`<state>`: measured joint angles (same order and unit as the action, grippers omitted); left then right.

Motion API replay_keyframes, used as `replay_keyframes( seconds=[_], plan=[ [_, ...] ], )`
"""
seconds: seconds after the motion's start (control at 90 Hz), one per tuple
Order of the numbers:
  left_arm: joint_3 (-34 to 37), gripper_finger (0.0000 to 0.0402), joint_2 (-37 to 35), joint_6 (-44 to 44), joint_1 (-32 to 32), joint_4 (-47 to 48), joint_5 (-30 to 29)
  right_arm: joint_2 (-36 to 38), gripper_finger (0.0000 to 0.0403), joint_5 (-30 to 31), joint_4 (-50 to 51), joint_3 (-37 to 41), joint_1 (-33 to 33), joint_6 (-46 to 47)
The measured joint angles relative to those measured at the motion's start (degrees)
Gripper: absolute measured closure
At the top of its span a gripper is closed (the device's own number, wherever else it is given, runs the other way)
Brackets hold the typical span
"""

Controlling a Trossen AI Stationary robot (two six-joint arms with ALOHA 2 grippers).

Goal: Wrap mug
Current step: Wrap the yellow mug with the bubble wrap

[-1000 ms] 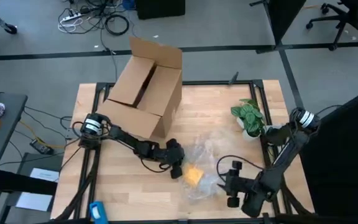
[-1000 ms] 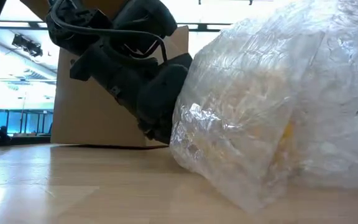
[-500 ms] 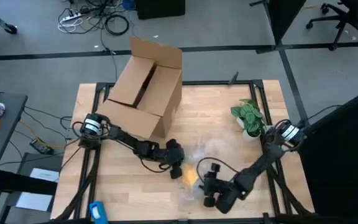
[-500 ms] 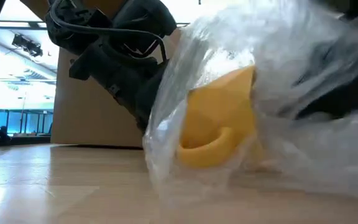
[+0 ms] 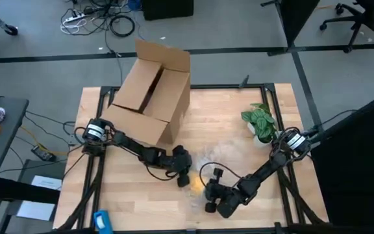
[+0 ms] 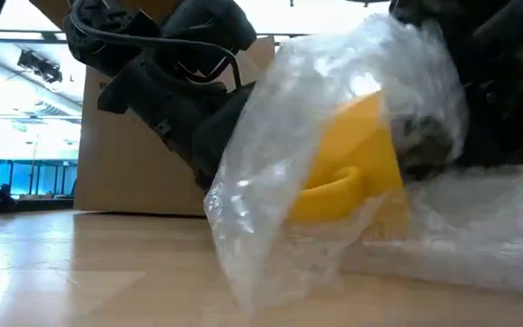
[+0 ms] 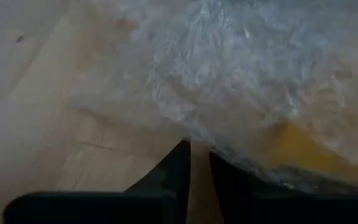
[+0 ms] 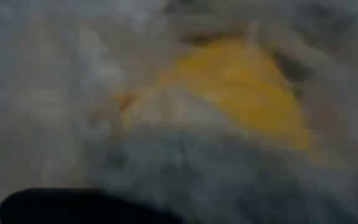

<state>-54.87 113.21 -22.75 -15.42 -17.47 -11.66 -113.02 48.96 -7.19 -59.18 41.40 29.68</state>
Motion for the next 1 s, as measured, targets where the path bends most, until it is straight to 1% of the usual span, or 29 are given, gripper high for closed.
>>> replay_keyframes(
  seconds=[0.133, 0.244, 0.344, 0.5, 0.611, 0.7, 0.8, 0.9, 0.956, 1.0],
  plan=[
    [0.0, 0.0353, 0.0, 0.1, 0.0, 0.1, 0.0, 3.2, 0.0323, -2.8, 3.4, 0.0, 2.0, 1.6],
    [0.0, 0.0353, 0.0, 0.1, 0.0, 0.2, 0.0, 6.5, 0.0300, -3.4, 9.3, 0.0, 3.9, 4.9],
    [0.0, 0.0353, 0.0, 0.1, 0.0, 0.3, 0.0, 10.0, 0.0280, -3.9, 15.7, -0.1, 5.9, 9.1],
    [0.0, 0.0353, 0.1, 0.2, 0.0, 0.3, 0.0, 15.9, 0.0257, -9.9, 24.4, -0.1, 9.7, 16.2],
    [0.0, 0.0353, 0.1, 0.1, 0.0, 0.3, 0.0, 17.7, 0.0252, -11.7, 30.7, -0.2, 13.0, 23.7],
    [0.0, 0.0353, 0.1, 0.2, 0.0, 0.3, 0.0, 17.1, 0.0254, -11.7, 36.1, -0.2, 15.0, 31.7],
    [0.0, 0.0353, 0.1, 0.2, 0.0, 0.2, 0.0, 13.5, 0.0262, -12.2, 39.8, -0.2, 15.9, 40.4],
    [0.0, 0.0353, 0.1, 0.2, 0.0, 0.2, 0.0, 8.4, 0.0271, -13.0, 37.8, -0.2, 15.0, 43.1],
    [0.0, 0.0353, 0.1, 0.2, 0.0, 0.2, 0.0, 5.5, 0.0276, -13.9, 34.9, -0.1, 14.0, 43.2],
    [0.0, 0.0353, 0.1, 0.2, 0.0, 0.0, 0.0, 4.1, 0.0280, -13.4, 32.3, -0.2, 13.3, 42.4]
  ],
)
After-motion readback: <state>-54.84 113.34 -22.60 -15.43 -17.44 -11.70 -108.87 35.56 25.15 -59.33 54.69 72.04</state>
